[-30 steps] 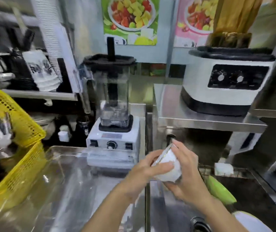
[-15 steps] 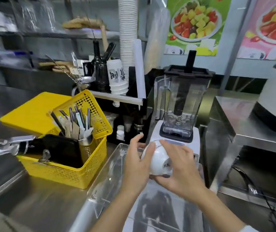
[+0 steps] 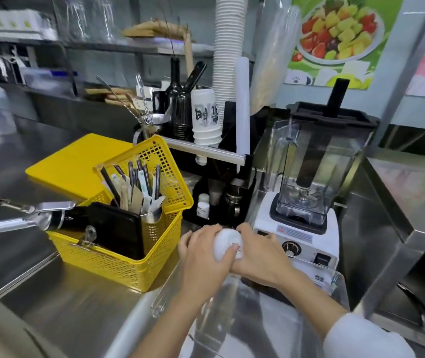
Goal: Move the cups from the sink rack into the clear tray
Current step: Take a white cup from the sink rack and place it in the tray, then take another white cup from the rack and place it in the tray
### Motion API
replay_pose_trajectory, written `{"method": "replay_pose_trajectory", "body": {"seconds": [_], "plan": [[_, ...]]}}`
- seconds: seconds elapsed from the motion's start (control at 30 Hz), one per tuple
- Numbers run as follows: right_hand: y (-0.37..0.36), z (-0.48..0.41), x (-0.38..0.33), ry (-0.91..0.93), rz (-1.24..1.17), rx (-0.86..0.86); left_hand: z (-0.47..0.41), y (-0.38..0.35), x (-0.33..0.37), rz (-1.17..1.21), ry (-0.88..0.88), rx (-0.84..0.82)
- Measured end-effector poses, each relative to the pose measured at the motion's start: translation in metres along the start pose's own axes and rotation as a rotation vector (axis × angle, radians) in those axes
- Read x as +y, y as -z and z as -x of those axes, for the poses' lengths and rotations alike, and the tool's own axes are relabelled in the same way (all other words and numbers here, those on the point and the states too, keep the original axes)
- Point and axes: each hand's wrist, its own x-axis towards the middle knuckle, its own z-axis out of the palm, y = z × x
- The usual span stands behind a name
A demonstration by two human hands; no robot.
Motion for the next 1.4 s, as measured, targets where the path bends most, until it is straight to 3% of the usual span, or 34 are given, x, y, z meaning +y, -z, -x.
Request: {"method": "replay_pose_trajectory", "body": {"seconds": [0.17,0.27,0.4,0.57,0.73,0.9,1.23,1.4], "plan": [[-0.021,-0.019,-0.004,-0.044,0.142,0.001,-0.012,-0.005,-0.021,0.071,0.178,-0.093],[-0.028,-0.021,-0.004,-0.027,0.177,0.045,-0.014,-0.007,-0.025,0.034,0.195,-0.135],[-0.031,-0.020,0.000,-0.053,0.191,0.029,-0.008,-0.008,-0.021,-0.126,0.117,-0.086],[-0.015,-0.010,0.012,-0.093,0.032,-0.104,0.001,-0.009,-0.016,-0.213,0.135,-0.213],[0.010,0.023,0.037,0.013,-0.015,0.005,0.011,-0.012,0.020,-0.222,-0.002,-0.162],[0.045,0.071,0.077,0.019,-0.013,0.095,0.026,-0.034,0.081,-0.060,-0.112,-0.251],[0.102,0.229,0.187,-0.224,0.078,0.288,0.119,-0.127,0.218,0.172,-0.289,-0.407],[0.108,0.309,0.248,-0.494,0.022,0.294,0.177,-0.182,0.265,0.240,-0.399,-0.557]]}}
